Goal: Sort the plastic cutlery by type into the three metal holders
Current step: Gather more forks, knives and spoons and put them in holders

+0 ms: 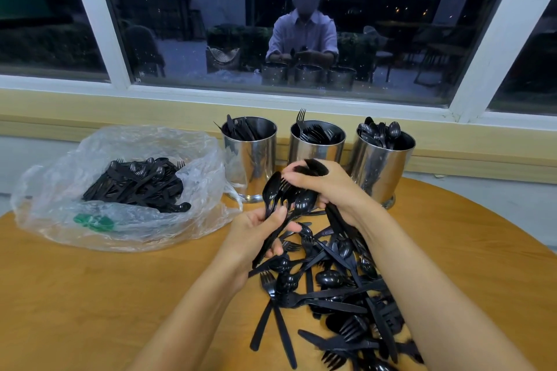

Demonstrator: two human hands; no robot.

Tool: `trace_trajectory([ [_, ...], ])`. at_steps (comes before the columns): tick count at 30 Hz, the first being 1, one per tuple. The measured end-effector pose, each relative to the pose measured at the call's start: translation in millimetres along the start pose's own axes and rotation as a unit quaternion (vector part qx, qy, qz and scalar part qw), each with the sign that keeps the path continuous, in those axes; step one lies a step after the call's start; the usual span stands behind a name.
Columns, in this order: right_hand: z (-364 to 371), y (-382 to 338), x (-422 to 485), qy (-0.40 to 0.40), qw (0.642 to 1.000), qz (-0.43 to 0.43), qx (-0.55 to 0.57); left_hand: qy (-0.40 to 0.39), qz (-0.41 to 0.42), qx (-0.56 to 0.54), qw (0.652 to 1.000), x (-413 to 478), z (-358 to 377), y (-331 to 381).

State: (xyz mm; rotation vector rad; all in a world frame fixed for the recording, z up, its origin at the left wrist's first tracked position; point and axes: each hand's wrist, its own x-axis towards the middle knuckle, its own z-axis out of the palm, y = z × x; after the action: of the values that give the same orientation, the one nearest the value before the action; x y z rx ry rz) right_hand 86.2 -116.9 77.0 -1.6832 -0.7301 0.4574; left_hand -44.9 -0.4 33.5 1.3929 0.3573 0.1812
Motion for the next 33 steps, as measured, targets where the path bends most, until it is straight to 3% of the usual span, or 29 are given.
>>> trace_trajectory([
  [2,-2,-1,1,-0.012,0.999,0.003,-0.052,0.002,0.001,0.027,1.000,1,0,-2],
  [4,0,-1,5,0.033,0.996,-0.002,-0.081,0.004,0.005,0.045,0.999,2,0,-3],
  [8,0,1,8,0.124,0.992,0.012,-0.024,0.007,0.008,0.046,0.999,2,2,-5],
  [10,0,3,5,0.103,0.995,0.014,0.002,0.006,0.005,0.022,1.000,1,2,-6],
  [14,-3,4,1,-0.028,0.994,0.091,0.051,-0.009,0.005,0.016,1.000,0,4,-3],
  [16,-2,4,0,-0.035,0.993,0.083,0.081,-0.012,-0.002,0.016,1.000,-1,7,-2],
  [19,3,3,5,0.076,0.995,-0.009,0.061,-0.006,-0.014,-0.002,1.000,-1,8,-1],
  [22,-11,8,14,0.201,0.970,-0.043,0.132,-0.001,-0.023,0.008,1.000,-4,8,-1],
  [24,-21,11,16,0.218,0.958,-0.052,0.176,0.013,-0.023,0.007,1.000,-4,6,-2],
  [27,-17,15,12,0.148,0.965,-0.038,0.211,0.022,-0.013,-0.025,0.999,-1,7,-2],
  [30,-7,20,8,0.035,0.971,0.034,0.235,0.001,-0.012,-0.041,0.999,-1,14,1],
  [33,-4,21,5,-0.028,0.970,0.097,0.222,-0.014,-0.012,-0.029,0.999,-2,18,3],
])
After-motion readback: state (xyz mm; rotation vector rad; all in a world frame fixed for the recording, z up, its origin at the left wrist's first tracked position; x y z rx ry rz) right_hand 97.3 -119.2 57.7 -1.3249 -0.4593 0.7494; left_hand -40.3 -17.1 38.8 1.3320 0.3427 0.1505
